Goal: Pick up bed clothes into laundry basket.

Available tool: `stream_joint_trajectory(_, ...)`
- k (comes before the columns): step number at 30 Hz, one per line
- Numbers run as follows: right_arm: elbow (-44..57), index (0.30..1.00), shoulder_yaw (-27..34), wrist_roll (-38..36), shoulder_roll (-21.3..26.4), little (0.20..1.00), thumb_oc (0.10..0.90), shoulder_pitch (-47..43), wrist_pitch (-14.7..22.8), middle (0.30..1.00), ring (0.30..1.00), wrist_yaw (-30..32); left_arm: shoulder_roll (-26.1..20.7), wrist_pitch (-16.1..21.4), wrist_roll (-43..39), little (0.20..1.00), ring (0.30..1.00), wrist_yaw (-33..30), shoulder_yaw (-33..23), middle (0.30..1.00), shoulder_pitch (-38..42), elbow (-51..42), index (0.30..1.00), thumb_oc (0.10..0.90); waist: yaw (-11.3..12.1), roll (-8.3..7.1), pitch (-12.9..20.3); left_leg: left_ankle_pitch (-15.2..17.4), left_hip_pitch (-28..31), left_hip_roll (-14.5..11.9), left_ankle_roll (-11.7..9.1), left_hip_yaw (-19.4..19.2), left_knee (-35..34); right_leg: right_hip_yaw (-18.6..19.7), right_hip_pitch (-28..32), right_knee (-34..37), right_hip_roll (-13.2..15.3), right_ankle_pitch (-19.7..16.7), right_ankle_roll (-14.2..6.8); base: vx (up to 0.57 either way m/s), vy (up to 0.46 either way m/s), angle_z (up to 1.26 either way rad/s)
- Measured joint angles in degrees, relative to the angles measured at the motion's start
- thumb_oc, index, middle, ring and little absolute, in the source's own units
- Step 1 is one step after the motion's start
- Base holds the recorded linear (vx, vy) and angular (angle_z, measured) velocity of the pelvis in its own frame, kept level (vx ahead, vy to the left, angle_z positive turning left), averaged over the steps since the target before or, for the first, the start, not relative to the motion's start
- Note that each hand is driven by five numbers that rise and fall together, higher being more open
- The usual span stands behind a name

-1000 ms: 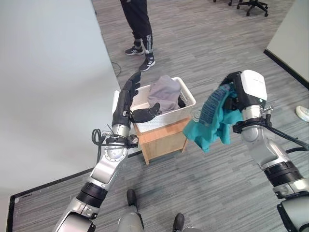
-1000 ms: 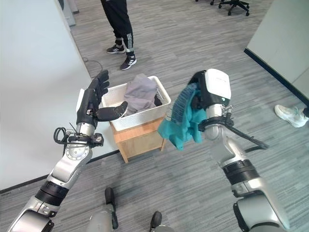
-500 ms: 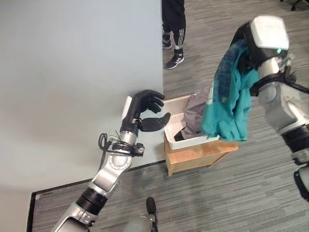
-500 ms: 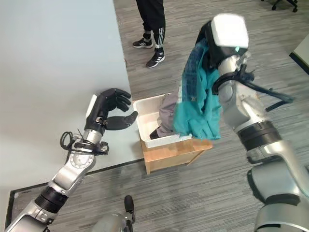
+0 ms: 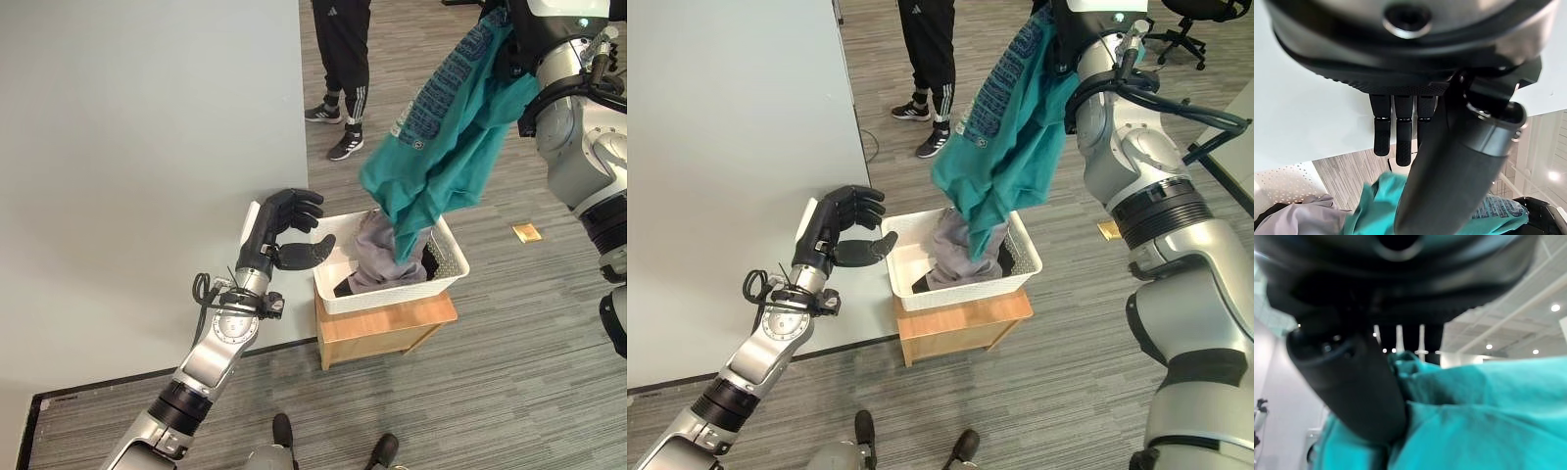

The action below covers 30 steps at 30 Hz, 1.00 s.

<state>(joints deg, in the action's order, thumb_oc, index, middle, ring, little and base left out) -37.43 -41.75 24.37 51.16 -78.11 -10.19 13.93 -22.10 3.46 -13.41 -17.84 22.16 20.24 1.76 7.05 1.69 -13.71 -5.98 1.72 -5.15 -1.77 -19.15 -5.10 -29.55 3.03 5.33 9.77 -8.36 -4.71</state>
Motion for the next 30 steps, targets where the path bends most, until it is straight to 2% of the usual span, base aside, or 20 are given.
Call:
stream_joint_trajectory(3,0.4,0.3,0.24,0.03,0.0,0.3,0.4,1.17,0.3,0.3,0.3,0.0,0.69,0.32,0.04,0.9,0.9,0.14,0.01,0.9,-0.04,-0.15,0.9,0.8,0.07,0.0,0.19,0.08,-0.64,0.31,0.12,0.2,0.0,-0.08,-0.54,0.0,0.32,-0.09,-0.09,0.02,0.02,0.02)
stream_joint_trajectory(8,4.74,0.3,2.94,0.16,-0.28,0.3,0.4,9.15,1.08,0.3,0.3,-0.1,1.77,0.49,0.01,0.9,0.9,0.17,0.0,0.9,-0.19,-0.18,0.9,0.8,0.48,-0.53,1.18,0.07,-1.69,0.28,0.13,0.51,0.01,-0.21,-1.48,-0.01,0.24,-0.12,-0.05,0.0,0.002,0.01)
stream_joint_trajectory(13,4.83,0.3,2.82,0.37,-1.1,0.3,0.4,13.18,1.58,0.3,0.3,-1.04,2.25,1.38,0.01,0.9,0.9,0.17,-0.06,0.9,-0.19,-0.37,0.9,0.8,1.02,-0.87,1.25,-0.39,-3.48,0.04,-0.07,0.78,0.03,-0.37,-3.08,-0.02,-0.09,-0.28,0.15,-0.06,0.0,0.02)
stream_joint_trajectory(20,9.01,0.3,5.97,0.85,-3.35,0.3,0.4,19.29,1.0,0.3,0.3,-1.47,2.47,2.29,-0.03,0.9,0.9,0.15,-0.61,0.9,0.26,-0.45,0.9,0.8,1.62,-4.54,-0.03,-2.18,-10.96,-1.78,-0.87,2.71,0.8,-0.95,-9.17,-0.02,-2.11,-0.72,1.33,-0.05,-0.039,0.07)
stream_joint_trajectory(21,9.04,0.547,5.98,0.94,-3.8,0.547,0.565,19.48,1.07,0.547,0.547,-1.51,2.47,2.28,-0.03,0.9,0.9,0.14,-0.62,0.9,0.33,-0.42,0.9,0.8,1.79,-4.9,-0.48,-2.45,-11.37,-2.04,-1.0,2.91,0.78,-1.1,-9.48,-0.02,-2.49,-0.68,1.43,-0.06,-0.029,0.16)
stream_joint_trajectory(22,9.26,0.759,6.32,1.41,-4.54,0.759,0.706,19.91,1.13,0.759,0.759,-1.4,2.48,2.27,-0.02,0.9,0.9,0.14,-0.62,0.9,0.35,-0.33,0.9,0.8,1.85,-5.34,-0.9,-2.73,-11.89,-2.35,-1.23,3.35,0.81,-1.58,-9.72,-0.02,-2.73,-0.59,1.55,-0.03,-0.02,0.17)
stream_joint_trajectory(23,9.55,0.9,6.37,1.56,-4.92,0.9,0.8,20.24,1.16,0.9,0.9,-1.57,2.52,2.13,-0.01,0.9,0.9,0.14,-0.62,0.9,0.83,-0.22,0.9,0.8,1.98,-5.79,-2.36,-3.01,-12.2,-2.75,-1.51,4.02,0.8,-2.14,-9.67,-0.02,-2.98,-0.35,1.92,-0.02,-0.025,0.18)
stream_joint_trajectory(26,11.2,0.9,6.79,1.53,-4.94,0.9,0.8,20.81,1.34,0.9,0.9,-2.44,2.57,1.04,-0.05,0.9,0.9,0.07,-0.77,0.9,0.94,-0.03,0.9,0.8,3.04,-5.76,-4.49,-3.19,-12.51,-3.16,-1.68,4.24,0.79,-2.46,-9.78,-0.01,-3.48,-0.19,2.15,-0.01,-0.012,0.07)
stream_joint_trajectory(30,16.69,0.9,13.11,1.11,-5.66,0.9,0.8,26.25,2.13,0.9,0.9,-2.72,2.64,0.97,0.0,0.9,0.9,0.09,-1.2,0.9,0.89,-0.09,0.9,0.8,3.55,-4.93,-6.39,-3.32,-12.52,-2.96,-1.59,4.13,0.66,-2.53,-9.71,-0.02,-3.32,-0.15,2.32,-0.03,0.034,0.03)
